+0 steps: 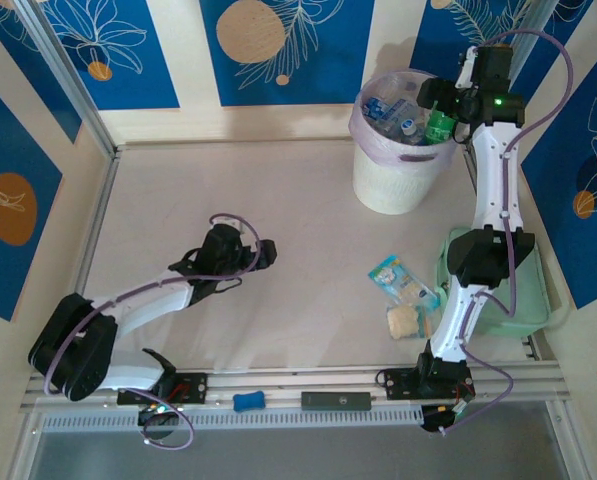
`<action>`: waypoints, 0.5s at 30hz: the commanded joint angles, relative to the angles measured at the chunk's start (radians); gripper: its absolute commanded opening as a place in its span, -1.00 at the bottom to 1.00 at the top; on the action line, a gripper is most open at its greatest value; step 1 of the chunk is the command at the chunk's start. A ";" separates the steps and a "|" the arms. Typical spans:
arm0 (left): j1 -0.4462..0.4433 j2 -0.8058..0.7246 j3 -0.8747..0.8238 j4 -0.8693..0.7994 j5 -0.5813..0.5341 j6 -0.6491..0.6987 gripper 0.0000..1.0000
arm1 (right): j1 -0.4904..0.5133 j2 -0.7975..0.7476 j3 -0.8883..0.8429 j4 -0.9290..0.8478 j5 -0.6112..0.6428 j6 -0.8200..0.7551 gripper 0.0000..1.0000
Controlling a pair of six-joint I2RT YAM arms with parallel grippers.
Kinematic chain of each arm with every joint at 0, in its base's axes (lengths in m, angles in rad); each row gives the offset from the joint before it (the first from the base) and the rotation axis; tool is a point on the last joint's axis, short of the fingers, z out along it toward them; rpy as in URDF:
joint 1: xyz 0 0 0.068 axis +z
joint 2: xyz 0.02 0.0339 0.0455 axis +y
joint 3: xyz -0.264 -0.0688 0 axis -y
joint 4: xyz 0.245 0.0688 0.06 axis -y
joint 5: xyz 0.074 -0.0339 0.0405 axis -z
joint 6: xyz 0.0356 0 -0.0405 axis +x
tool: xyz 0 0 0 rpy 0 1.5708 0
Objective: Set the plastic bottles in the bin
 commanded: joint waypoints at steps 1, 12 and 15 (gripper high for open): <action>0.021 -0.048 0.001 -0.026 -0.052 0.030 0.99 | 0.020 -0.124 -0.055 0.036 0.026 -0.009 0.82; 0.109 -0.141 -0.009 -0.041 -0.110 0.056 0.99 | 0.111 -0.668 -0.832 0.446 0.065 0.004 0.91; 0.139 -0.153 -0.015 -0.036 -0.117 0.050 0.99 | 0.132 -0.802 -1.036 0.524 0.027 0.035 0.93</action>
